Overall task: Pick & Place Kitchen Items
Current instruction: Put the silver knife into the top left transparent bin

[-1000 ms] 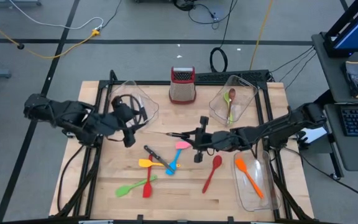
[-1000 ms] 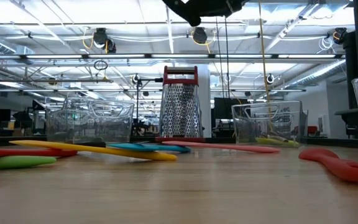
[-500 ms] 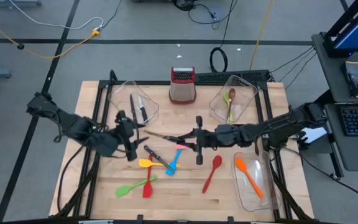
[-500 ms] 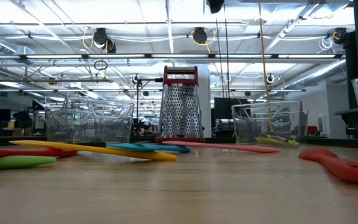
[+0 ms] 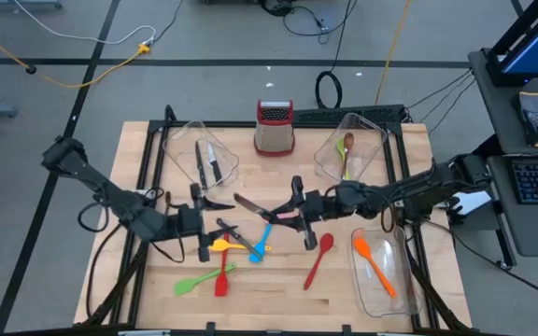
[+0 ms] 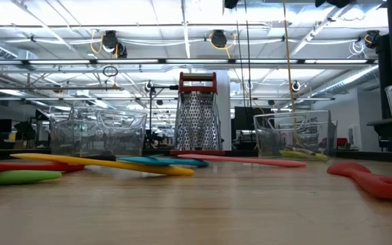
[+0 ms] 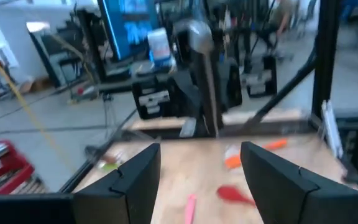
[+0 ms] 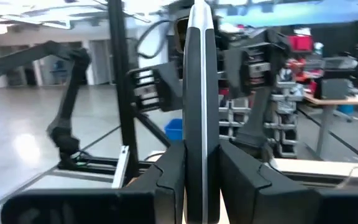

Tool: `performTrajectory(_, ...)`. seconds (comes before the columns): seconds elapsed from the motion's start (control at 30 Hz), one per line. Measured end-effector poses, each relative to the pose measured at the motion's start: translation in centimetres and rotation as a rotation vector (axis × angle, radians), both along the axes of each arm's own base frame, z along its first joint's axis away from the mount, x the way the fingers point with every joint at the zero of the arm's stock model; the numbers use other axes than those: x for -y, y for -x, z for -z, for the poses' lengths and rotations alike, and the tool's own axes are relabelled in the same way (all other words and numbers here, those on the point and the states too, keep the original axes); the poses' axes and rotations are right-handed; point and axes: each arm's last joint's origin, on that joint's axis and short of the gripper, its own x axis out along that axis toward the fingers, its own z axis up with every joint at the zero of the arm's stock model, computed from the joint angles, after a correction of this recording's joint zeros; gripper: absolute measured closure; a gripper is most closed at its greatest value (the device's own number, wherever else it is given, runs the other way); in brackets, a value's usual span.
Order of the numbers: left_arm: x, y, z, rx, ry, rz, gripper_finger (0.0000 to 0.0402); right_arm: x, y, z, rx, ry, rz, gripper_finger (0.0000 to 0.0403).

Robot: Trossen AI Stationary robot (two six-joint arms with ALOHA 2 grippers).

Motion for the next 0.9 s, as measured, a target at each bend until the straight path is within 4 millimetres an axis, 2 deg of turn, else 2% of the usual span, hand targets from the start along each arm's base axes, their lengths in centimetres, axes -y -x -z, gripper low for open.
performTrajectory(0.27,-1.3,-0.6,1.2,0.155,0.078,0.073,0.0174,-0.8,0.6,1.2,0.010,0.085,-0.034,0.0339)
performTrajectory(0.5,-1.6,-3.1,2.6,0.181,0.101,0.188,0.0174,-1.2,0.8,1.2,0.038,0.112,-0.037,0.0339)
performTrajectory(0.6,-1.4,-4.0,3.4,0.184,0.071,0.182,0.0174,-1.2,0.8,1.1,0.039,0.112,-0.035,0.0339)
performTrajectory(0.9,-1.7,-5.3,3.9,0.263,0.068,0.153,0.0174,-1.4,0.8,1.2,0.036,0.112,-0.042,0.0339)
